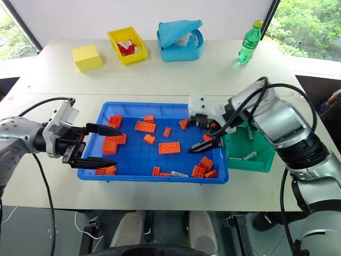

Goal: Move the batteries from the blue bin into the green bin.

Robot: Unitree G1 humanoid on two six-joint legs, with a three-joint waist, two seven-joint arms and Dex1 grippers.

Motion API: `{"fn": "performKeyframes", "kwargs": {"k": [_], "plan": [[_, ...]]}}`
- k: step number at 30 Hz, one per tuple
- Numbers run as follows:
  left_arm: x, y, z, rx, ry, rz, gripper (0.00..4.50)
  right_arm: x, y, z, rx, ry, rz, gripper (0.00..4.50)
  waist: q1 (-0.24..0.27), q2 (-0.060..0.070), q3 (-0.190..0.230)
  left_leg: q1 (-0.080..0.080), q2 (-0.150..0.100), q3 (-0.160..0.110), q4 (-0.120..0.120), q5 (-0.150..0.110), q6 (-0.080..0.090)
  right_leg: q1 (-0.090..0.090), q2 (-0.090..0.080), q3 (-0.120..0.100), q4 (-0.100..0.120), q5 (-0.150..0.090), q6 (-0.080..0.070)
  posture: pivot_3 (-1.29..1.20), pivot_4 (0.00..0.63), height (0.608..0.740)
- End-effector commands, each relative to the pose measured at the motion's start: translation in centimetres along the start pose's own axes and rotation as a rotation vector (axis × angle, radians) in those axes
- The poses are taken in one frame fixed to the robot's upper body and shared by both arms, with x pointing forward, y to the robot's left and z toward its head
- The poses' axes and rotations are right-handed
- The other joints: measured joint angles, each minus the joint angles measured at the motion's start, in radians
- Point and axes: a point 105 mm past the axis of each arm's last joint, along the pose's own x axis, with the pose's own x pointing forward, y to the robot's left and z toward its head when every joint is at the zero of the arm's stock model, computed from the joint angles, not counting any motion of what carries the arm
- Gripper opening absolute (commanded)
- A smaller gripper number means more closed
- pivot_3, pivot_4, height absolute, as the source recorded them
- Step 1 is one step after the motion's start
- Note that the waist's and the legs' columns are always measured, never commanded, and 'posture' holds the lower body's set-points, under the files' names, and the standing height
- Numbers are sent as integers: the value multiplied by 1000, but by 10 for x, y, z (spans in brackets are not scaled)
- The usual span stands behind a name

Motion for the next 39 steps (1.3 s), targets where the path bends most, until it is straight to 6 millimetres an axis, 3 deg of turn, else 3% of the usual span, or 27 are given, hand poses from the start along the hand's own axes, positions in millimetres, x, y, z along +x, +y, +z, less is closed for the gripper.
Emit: {"fn": "performKeyframes", "kwargs": {"k": [1, 12, 31, 34, 39], "plan": [[-3, -4, 10, 23, -10, 11, 4500, 10, 2, 6, -22, 24, 26, 4490, -1, 0, 0, 0, 0, 0, 0, 0, 0, 0, 0, 0, 0, 0, 0, 0, 150, 736], [2, -9, 11, 11, -22, 16, 4500, 48, 20, -10, 7, 87, 110, 4490, 0, 0, 0, 0, 0, -1, 0, 0, 0, 0, 1, 0, 1, 0, 0, 0, 150, 736], [2, 0, 17, 30, -35, 44, 4500, 73, 5, -35, -119, 157, 16, 4490, -2, -2, -1, 3, 0, -1, 0, 0, 0, 3, 1, -1, 1, 0, 0, 0, 150, 736], [2, 2, 17, 35, -37, 45, 4500, 71, 4, -37, -142, 152, -21, 3556, -2, -2, -1, 8, 0, 0, 0, 0, 0, 9, 1, -1, 1, 0, 0, 0, 150, 736], [6, 7, 17, 49, -44, 40, 4500, 68, 5, -37, -138, 135, -47, 946, 0, -2, -1, 10, 0, -1, 0, 0, 0, 11, 0, -1, 0, -1, -2, 0, 150, 736]]}}
